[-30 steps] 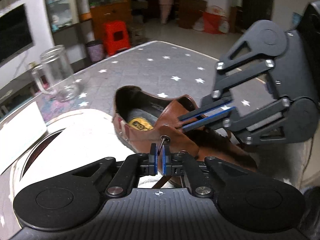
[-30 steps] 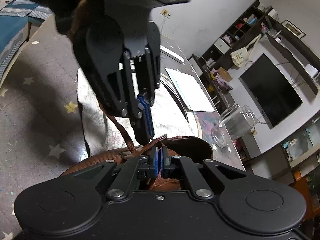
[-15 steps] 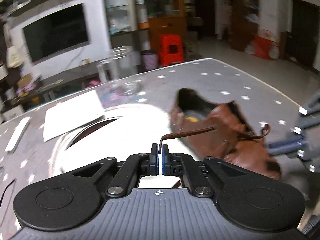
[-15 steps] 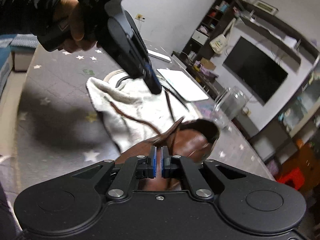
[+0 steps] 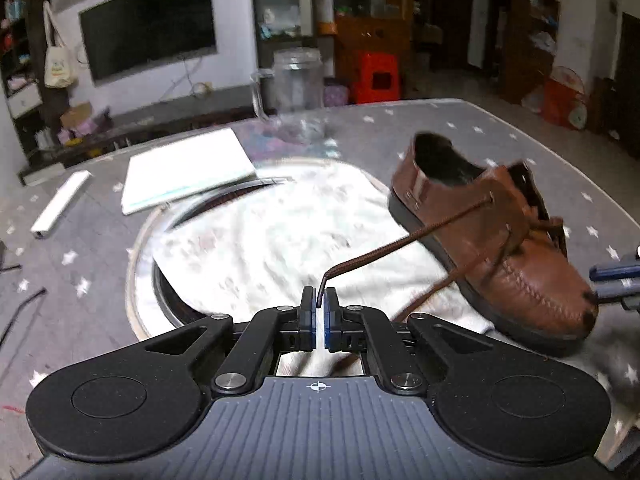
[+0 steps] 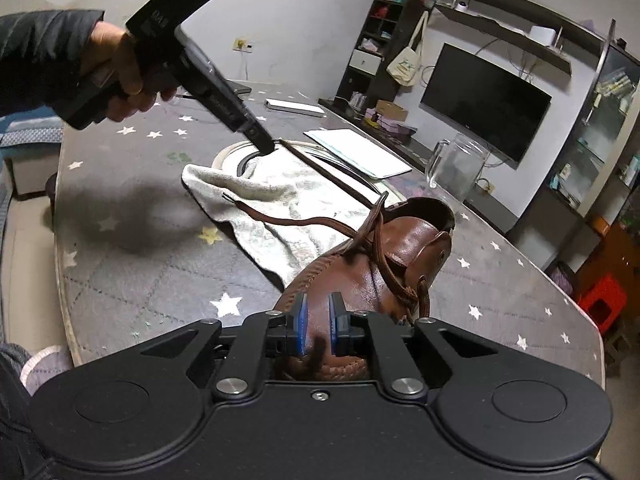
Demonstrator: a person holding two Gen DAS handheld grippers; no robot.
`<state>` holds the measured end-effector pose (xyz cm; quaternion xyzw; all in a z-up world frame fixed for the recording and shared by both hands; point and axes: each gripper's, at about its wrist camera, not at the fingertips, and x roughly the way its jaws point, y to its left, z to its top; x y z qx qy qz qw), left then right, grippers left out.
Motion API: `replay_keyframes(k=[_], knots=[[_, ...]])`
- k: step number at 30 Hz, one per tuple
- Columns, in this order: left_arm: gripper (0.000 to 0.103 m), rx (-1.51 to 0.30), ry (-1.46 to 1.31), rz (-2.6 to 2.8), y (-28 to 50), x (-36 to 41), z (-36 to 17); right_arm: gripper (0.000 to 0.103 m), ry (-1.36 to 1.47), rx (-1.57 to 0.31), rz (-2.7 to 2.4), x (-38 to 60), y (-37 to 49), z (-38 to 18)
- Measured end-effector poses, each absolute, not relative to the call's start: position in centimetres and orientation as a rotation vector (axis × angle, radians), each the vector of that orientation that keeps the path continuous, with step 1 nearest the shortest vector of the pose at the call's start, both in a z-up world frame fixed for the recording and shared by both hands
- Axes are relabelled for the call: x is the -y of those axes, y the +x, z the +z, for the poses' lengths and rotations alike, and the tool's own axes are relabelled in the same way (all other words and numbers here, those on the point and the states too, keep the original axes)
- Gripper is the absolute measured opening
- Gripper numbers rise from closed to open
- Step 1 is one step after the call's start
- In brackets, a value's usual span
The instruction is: Lace up shoes with both hands
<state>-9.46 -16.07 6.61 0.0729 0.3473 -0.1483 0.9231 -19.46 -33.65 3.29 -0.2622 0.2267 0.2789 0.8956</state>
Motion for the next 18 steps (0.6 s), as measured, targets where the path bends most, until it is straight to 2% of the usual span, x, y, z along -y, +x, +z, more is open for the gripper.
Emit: replay_keyframes(k=[6, 11, 15, 18], knots=[[0.007, -0.720, 0.197, -0.308, -10.4, 15.9, 5.9, 0.011, -0.501, -0.477, 0.558, 33.7, -19.7, 3.1], [0.015, -0.681, 0.258, -0.385, -11.8, 17.2, 6.4, 0.011, -0.466, -0.482, 0.541, 33.7, -19.9, 3.0], [0.028, -0.629, 0.330, -0.500, -13.0, 19.8, 7.1, 0.017, -0.445, -0.486, 0.533, 33.8, -19.9, 3.0], [0.029, -0.597, 0.401, -0.576, -13.3, 22.2, 7.2, 0.017, -0.442, -0.489, 0.531, 33.8, -20.0, 2.9]])
